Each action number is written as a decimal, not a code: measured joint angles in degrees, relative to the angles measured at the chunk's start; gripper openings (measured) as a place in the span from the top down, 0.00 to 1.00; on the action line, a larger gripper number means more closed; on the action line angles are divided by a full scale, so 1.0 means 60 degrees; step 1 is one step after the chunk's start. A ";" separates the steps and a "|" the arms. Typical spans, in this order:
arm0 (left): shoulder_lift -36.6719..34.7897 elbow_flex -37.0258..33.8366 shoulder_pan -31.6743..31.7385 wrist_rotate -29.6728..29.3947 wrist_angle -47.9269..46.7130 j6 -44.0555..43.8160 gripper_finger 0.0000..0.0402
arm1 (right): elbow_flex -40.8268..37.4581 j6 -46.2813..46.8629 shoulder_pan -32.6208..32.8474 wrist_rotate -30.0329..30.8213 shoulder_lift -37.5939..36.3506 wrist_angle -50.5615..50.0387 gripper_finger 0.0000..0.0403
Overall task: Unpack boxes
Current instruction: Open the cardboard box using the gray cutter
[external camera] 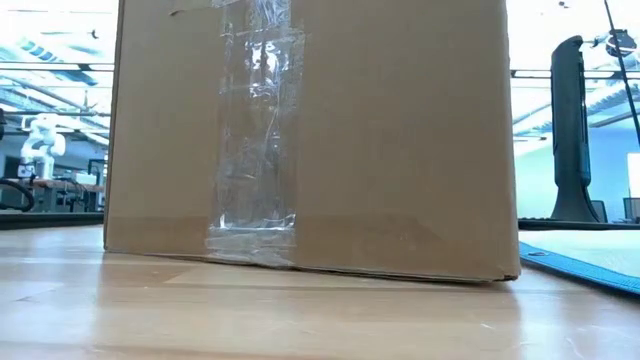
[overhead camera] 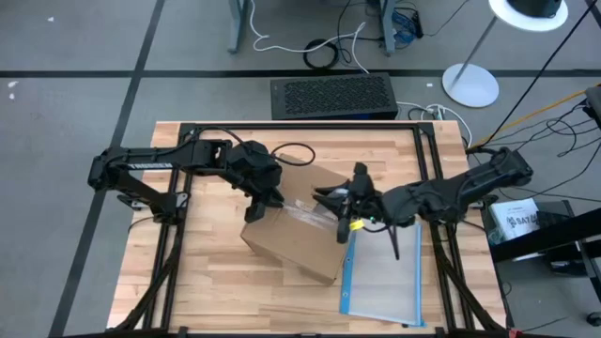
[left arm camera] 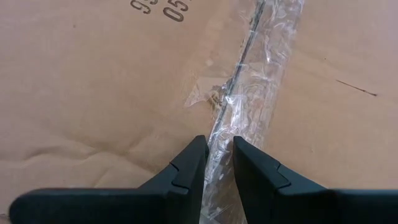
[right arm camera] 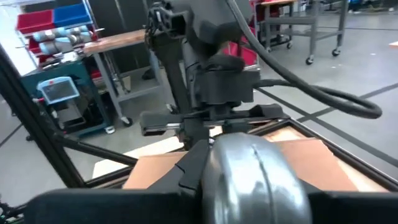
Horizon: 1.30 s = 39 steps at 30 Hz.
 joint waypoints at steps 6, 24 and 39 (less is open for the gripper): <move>0.0004 -0.0004 0.0000 0.0019 0.0004 -0.0066 0.78 | 0.0000 0.0073 -0.0223 -0.0182 0.0358 0.0185 0.85; 0.0007 -0.0004 0.0032 0.0064 0.0023 0.0003 0.78 | 0.0011 0.0085 -0.0329 -0.0042 0.0380 -0.0370 0.85; 0.0018 -0.0004 0.0605 0.0308 0.0154 -0.0223 0.78 | 0.0015 0.0595 0.0405 0.0469 0.0369 -0.0806 0.85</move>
